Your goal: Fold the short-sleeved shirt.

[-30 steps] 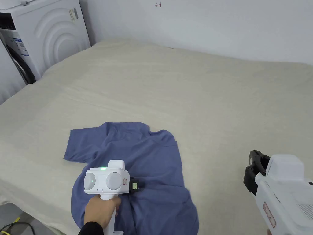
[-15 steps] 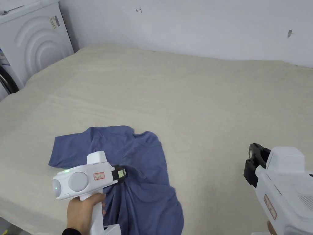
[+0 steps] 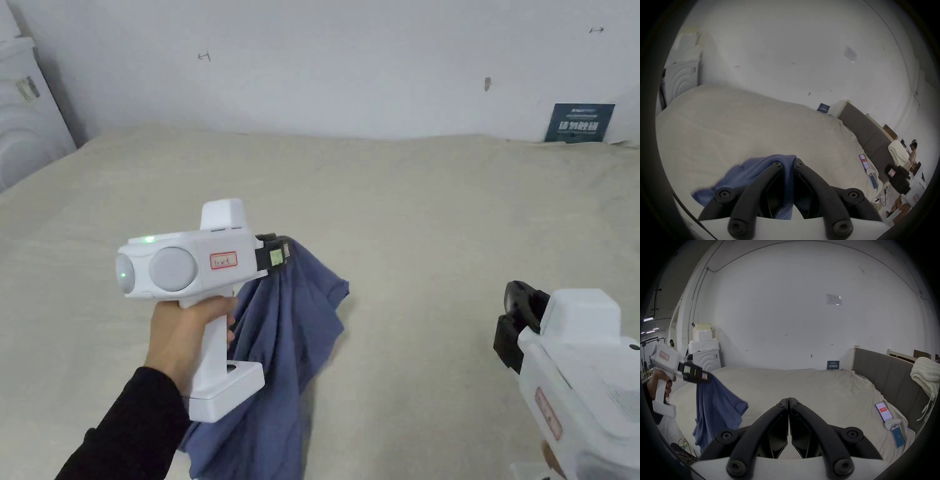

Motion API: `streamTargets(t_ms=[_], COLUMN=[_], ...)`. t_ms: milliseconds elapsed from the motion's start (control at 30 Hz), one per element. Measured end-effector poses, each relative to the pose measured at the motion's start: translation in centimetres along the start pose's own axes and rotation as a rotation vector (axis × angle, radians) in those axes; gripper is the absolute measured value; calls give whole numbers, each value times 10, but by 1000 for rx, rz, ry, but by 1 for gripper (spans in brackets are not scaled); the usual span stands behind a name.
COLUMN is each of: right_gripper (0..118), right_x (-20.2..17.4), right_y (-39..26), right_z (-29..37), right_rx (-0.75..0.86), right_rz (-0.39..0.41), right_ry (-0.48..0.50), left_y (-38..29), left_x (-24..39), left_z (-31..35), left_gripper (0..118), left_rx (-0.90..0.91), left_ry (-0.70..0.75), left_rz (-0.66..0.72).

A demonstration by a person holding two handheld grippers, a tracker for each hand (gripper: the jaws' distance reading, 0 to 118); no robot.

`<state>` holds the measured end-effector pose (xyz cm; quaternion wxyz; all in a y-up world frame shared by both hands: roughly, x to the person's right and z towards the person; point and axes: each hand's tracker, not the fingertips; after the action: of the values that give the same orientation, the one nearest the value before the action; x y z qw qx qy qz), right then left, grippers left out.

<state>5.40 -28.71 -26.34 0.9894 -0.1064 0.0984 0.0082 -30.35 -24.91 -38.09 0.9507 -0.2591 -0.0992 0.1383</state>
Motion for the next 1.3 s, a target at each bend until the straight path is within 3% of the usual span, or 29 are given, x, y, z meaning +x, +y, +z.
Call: streamTargets(t_ms=[267,533,833,1133,1200,1300], right_gripper=[0,0,0,0,0,0], right_x=[50,85,99,94,92,88], right_y=[9,3,-14,-25,-27,-28], right_z=[32,52,56,49,48,46], right_rx=[43,40,-4,-41,-50,-60], right_rz=[-7,-16,-24,-25,-26,-22], right_ry=[-122,-206,-236,-219,-213,-206], left_y=[34,1,-106,-196,-206,-207], left_x=[113,192,189,141,133,129], left_z=[-27,-56,-117,-163,-169,-165], left_gripper=[6,6,6,6,10,36], left_rx=[21,-48,-334,-610,-646,-600], left_ry=[-157,-279,-244,-52,-31,-22], left_rz=[-197,-341,-461,-420,-364,-328])
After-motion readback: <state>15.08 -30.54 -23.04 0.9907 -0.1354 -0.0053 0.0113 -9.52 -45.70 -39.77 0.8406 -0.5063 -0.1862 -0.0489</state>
